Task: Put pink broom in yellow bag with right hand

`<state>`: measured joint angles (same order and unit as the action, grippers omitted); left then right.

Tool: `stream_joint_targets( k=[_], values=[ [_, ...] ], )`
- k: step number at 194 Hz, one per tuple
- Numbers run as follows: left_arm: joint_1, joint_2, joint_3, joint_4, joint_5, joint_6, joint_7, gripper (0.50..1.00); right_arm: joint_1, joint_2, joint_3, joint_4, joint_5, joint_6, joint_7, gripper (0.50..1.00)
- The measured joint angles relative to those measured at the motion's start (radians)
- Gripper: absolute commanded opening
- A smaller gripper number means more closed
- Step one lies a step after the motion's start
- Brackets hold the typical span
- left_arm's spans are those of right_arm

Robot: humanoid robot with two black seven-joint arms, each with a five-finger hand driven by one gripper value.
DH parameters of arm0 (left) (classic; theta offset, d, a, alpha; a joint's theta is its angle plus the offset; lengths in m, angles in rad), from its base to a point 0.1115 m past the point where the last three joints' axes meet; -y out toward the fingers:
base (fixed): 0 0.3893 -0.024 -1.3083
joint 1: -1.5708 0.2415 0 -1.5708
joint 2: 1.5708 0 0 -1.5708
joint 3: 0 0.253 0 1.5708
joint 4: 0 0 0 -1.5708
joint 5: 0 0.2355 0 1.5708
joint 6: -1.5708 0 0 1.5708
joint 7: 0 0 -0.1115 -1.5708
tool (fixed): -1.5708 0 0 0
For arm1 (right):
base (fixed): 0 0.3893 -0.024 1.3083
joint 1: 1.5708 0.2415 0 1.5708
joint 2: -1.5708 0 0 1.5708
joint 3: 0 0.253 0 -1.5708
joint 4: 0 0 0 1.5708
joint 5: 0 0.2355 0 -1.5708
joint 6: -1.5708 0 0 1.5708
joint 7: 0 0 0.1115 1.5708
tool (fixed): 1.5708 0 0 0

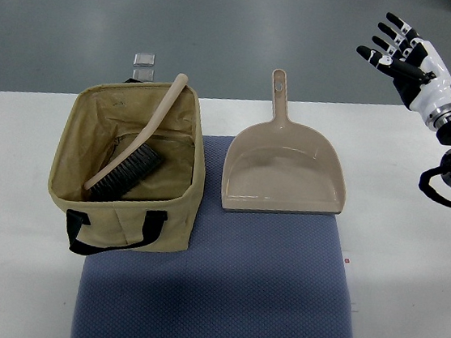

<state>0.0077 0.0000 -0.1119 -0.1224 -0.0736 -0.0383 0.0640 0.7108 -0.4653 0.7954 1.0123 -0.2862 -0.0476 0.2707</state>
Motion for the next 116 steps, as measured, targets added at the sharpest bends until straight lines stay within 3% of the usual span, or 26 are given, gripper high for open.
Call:
stream_joint_targets(
  k=[116],
  values=[
    [0.000, 0.000, 0.000, 0.000, 0.000, 0.000, 0.000, 1.000, -0.112, 0.054, 0.029, -0.042, 0.047, -0.007, 0.010, 0.930]
  ],
)
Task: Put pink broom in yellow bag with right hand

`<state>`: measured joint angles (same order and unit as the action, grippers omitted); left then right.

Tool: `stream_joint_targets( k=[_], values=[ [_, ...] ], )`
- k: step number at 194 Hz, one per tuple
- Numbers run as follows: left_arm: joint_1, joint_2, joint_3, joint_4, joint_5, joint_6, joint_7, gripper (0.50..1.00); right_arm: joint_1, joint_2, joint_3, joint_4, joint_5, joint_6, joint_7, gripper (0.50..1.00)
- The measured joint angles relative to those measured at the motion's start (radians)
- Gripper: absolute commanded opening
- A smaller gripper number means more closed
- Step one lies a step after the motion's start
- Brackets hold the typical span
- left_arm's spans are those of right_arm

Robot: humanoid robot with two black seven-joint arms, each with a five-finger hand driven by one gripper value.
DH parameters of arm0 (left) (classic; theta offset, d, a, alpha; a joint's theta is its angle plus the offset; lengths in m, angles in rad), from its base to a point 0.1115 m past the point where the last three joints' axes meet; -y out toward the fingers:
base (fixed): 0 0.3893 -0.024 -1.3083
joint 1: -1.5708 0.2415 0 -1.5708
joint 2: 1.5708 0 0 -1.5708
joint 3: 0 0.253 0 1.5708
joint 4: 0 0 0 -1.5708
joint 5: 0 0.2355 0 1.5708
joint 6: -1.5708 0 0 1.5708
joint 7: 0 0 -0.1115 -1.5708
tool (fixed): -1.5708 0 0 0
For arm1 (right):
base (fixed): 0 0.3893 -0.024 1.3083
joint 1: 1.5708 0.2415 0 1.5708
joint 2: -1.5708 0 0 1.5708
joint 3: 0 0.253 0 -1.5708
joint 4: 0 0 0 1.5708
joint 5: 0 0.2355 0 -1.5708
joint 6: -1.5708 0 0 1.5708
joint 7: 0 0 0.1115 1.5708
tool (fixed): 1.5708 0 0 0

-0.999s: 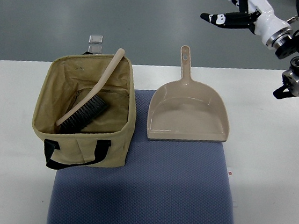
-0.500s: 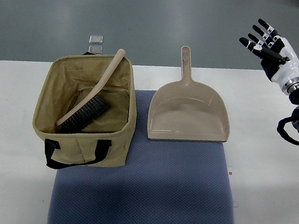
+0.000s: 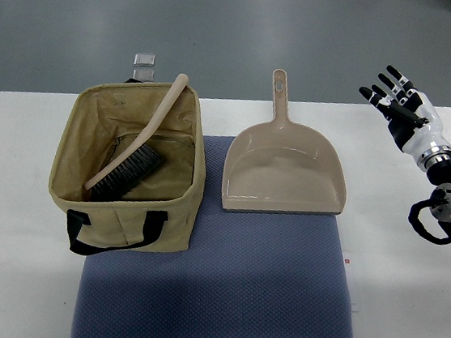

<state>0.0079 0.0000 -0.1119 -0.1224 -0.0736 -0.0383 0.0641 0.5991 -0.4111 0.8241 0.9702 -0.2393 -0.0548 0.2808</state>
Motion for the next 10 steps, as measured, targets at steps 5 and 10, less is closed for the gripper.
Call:
stream_joint_targets(
  k=[5, 10],
  values=[
    [0.000, 0.000, 0.000, 0.000, 0.000, 0.000, 0.000, 1.000, 0.000, 0.001, 0.000, 0.000, 0.000, 0.000, 0.000, 0.930],
    [0.000, 0.000, 0.000, 0.000, 0.000, 0.000, 0.000, 1.000, 0.000, 0.002, 0.000, 0.000, -0.001, 0.000, 0.000, 0.930]
  ],
)
